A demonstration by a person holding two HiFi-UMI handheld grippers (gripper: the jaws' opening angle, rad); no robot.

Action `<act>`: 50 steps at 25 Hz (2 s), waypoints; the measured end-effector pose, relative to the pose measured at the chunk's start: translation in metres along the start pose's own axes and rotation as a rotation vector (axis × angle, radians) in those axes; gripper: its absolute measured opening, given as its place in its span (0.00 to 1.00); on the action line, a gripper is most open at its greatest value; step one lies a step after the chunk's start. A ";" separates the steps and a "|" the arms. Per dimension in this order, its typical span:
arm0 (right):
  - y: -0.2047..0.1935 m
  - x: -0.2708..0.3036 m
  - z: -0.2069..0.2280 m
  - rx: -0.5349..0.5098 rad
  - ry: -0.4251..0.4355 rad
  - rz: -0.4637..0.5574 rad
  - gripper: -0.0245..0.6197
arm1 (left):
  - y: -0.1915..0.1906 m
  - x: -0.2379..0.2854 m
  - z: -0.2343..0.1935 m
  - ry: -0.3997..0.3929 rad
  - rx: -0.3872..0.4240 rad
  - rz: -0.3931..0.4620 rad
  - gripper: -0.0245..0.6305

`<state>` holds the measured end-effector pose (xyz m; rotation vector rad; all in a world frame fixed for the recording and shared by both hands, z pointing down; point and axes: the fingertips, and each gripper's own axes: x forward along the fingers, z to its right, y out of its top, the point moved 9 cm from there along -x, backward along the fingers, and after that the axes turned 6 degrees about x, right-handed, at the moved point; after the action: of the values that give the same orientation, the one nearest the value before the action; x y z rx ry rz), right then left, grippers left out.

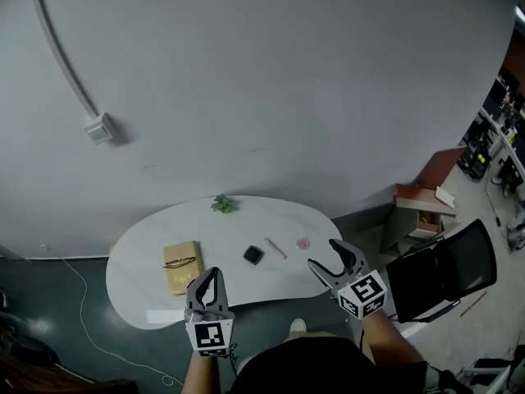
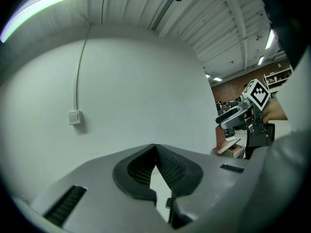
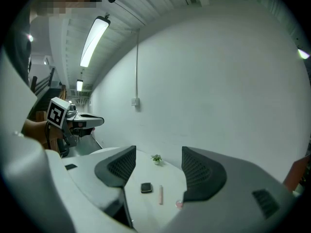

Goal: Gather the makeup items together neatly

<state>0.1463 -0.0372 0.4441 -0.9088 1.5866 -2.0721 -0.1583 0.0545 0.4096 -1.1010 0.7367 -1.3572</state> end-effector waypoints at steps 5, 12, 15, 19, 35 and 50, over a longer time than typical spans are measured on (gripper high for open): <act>0.007 0.010 0.035 -0.004 0.010 0.007 0.48 | 0.013 0.029 0.007 0.021 0.018 -0.004 0.07; 0.009 0.023 0.066 -0.001 0.025 0.020 0.48 | 0.020 0.049 0.010 0.058 0.030 -0.018 0.07; 0.006 0.031 0.070 0.006 0.036 0.008 0.48 | 0.013 0.049 0.011 0.067 0.020 -0.041 0.07; -0.001 0.044 0.067 0.008 0.046 -0.007 0.48 | 0.007 0.049 0.008 0.071 0.013 -0.040 0.07; -0.025 0.122 0.069 0.032 0.010 -0.113 0.48 | -0.001 0.120 -0.047 -0.001 0.016 0.022 0.07; -0.120 0.240 0.083 0.041 0.034 -0.386 0.48 | -0.037 0.188 -0.107 -0.054 0.017 -0.036 0.07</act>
<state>0.0409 -0.2148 0.6347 -1.2519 1.4697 -2.3758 -0.2472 -0.1446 0.4388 -1.1382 0.6678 -1.3558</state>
